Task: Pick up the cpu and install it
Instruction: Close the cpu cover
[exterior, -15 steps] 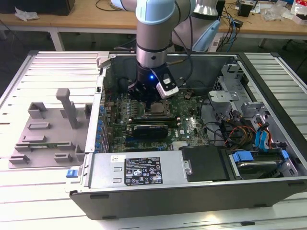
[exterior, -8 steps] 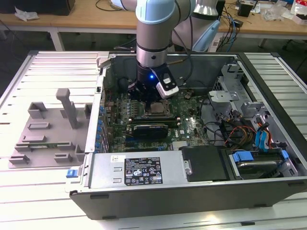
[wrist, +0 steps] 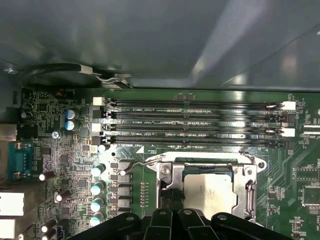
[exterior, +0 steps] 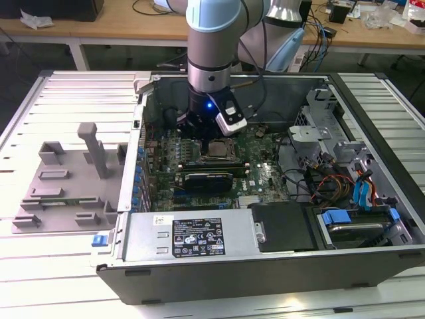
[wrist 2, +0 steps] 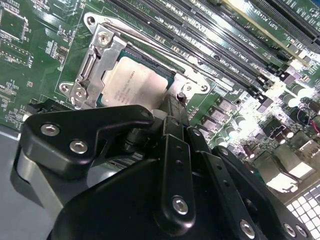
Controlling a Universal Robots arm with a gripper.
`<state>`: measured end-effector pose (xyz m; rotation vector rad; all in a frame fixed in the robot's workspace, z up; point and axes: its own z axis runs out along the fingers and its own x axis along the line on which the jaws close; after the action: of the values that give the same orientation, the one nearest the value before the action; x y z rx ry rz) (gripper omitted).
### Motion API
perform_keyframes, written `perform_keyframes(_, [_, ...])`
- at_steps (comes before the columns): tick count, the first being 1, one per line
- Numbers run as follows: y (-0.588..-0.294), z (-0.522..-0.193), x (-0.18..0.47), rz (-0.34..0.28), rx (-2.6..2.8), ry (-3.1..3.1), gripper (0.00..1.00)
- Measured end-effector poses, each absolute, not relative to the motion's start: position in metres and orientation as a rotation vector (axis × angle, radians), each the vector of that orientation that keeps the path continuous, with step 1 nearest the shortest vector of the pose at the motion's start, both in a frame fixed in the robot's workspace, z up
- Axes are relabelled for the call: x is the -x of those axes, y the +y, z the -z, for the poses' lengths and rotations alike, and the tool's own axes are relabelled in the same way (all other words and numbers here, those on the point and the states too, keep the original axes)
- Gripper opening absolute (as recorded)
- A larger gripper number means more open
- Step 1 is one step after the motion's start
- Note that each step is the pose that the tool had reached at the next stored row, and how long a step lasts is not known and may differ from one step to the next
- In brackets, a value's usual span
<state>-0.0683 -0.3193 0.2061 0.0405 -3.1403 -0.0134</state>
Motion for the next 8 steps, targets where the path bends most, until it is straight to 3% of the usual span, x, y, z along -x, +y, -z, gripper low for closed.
perform_keyframes(8, [-0.3198, -0.2032, 0.0718, 0.016, -0.066, -3.146, 0.11])
